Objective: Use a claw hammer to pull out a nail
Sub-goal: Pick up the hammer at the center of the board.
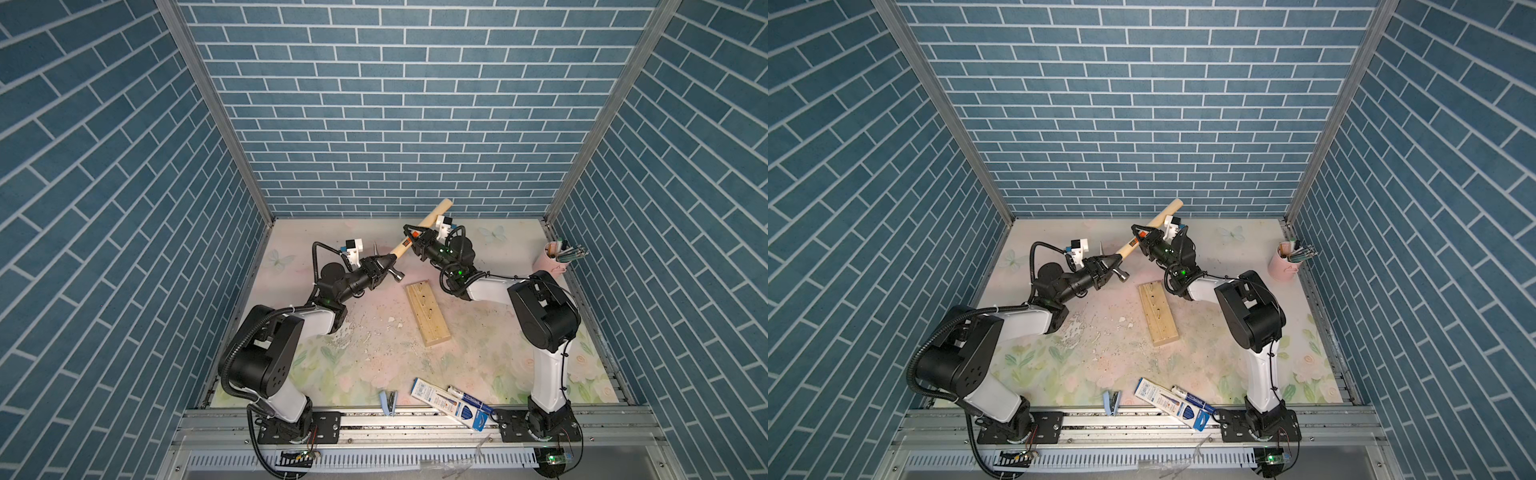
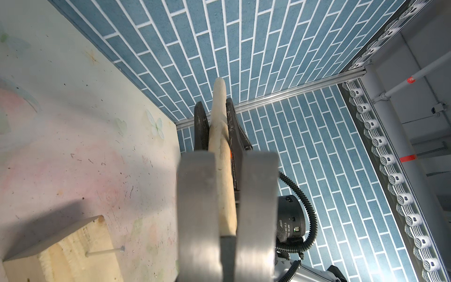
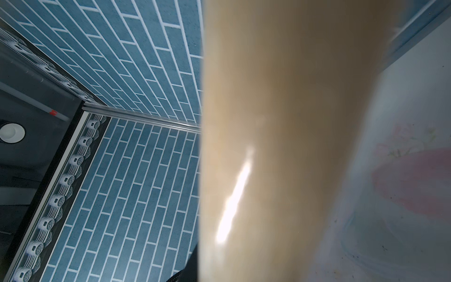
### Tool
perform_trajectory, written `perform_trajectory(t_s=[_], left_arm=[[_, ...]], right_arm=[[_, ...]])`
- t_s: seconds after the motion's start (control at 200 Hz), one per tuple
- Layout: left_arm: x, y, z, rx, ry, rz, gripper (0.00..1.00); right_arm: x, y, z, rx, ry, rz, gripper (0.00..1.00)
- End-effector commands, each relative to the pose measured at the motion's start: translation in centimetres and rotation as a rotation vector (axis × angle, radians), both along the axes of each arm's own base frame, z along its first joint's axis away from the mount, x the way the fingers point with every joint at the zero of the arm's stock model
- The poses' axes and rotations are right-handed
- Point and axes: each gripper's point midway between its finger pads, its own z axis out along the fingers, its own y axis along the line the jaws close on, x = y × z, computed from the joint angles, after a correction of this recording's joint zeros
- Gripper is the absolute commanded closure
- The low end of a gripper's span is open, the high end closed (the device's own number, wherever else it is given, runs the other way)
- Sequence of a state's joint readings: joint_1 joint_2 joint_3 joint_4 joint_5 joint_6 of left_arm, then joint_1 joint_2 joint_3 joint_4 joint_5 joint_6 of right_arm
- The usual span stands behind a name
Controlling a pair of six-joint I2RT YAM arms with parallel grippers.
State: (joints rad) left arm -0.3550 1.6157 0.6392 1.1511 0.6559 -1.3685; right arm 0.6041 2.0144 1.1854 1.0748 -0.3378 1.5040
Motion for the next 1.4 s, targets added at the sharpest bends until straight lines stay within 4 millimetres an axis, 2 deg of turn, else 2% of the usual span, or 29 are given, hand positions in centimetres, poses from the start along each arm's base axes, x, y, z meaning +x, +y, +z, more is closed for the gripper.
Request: perform_trajectory(t_s=[0.0,0.57,0.815,0.94,1.085,1.175,1.26,1.395], left_arm=[[-1.3,-1.0,3.3,-0.04,-0.142,-0.064,1.0],[-1.4,-1.3,3.4,-0.038,-0.137,-0.077,1.0],[-1.4,-1.3,3.4,-0.034,-0.135,-0.077,1.0],[-1.3,-1.1,3.5,-0.032,-0.133,-0.071,0.87],[-1.3,-0.8,3.5,-0.027,-0.134,-0.065,0.6],[-1.3,-0.5,3.6,-0.018,-0.135,-0.058,0.47],[-1.2,-0.3,3.6,-0.01,-0.136,-0.051,0.39],[-1.1,0.0,3.6,-0.001,-0.132,-0.047,0.35]], right_arm=[[-1.2,1.2,2.5,0.069,-0.05,0.059,0.73],[-1.7,2.7,1.5,0.058,-0.029,0.105,0.73],[-1.9,2.4,1.8,0.056,-0.033,0.103,0.85],[-1.8,2.2,1.9,0.057,-0.035,0.098,0.92],[-1.7,1.6,2.1,0.055,-0.038,0.088,1.0],[-1.5,1.4,2.3,0.054,-0.04,0.084,1.0],[-1.5,1.2,2.5,0.052,-0.041,0.08,1.0],[-1.5,0.8,3.0,0.042,-0.054,0.072,1.0]])
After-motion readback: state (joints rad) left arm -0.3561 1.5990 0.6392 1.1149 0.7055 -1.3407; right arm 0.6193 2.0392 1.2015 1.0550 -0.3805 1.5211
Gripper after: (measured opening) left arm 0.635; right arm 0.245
